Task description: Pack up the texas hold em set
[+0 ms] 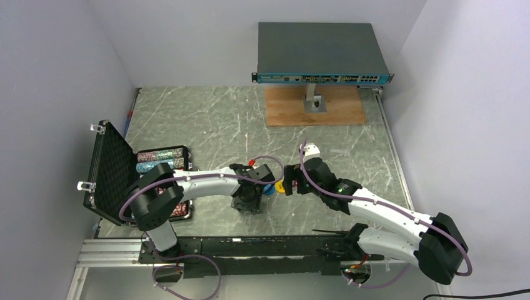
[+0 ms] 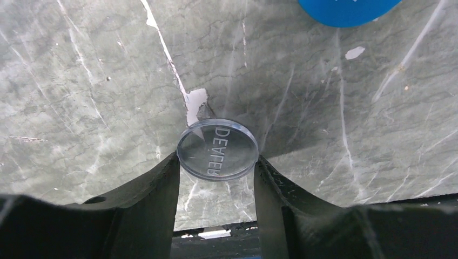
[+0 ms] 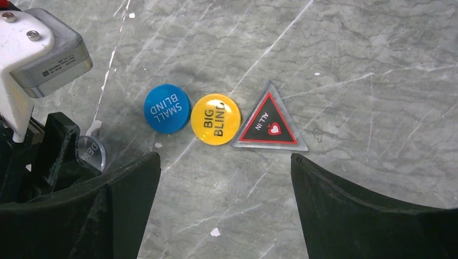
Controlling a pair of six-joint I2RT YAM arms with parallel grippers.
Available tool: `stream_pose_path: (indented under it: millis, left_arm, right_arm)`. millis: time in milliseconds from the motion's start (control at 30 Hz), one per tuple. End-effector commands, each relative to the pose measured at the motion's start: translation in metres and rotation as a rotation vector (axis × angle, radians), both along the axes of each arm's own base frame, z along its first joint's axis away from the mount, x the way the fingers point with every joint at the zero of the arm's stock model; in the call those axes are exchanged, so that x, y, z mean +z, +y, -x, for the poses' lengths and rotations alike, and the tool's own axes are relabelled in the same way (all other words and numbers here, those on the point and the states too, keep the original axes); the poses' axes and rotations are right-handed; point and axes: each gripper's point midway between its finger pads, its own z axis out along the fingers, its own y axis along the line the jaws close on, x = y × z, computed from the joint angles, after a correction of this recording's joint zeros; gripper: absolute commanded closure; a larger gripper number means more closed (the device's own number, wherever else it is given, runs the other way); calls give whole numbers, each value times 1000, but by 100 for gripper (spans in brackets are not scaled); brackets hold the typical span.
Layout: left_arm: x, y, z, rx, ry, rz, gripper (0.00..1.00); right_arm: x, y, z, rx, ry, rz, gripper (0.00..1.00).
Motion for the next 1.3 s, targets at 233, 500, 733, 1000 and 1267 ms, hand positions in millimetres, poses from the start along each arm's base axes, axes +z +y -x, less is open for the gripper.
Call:
stream_pose_path:
  millis: [233,500,733,1000,1267]
  left_arm:
    - [14,31,-21,78,-119,-75,100]
    - [63,102,-47,285,-261,-27,100]
    - [88,200,-73,595,-364,-1,100]
    - [81,274,-94,844,-331,-24,100]
    - [59,284,-108,888,-239,-59,100]
  right_arm:
    - [13,9,-7,16,-35,-36,8]
    - [7,18,-4,54,-14,-61,8]
    - [6,25,-2,88,-2,-72,8]
    - [-2,31,2,124,36,-68,8]
    - [-10,35,1,125,76,-39,9]
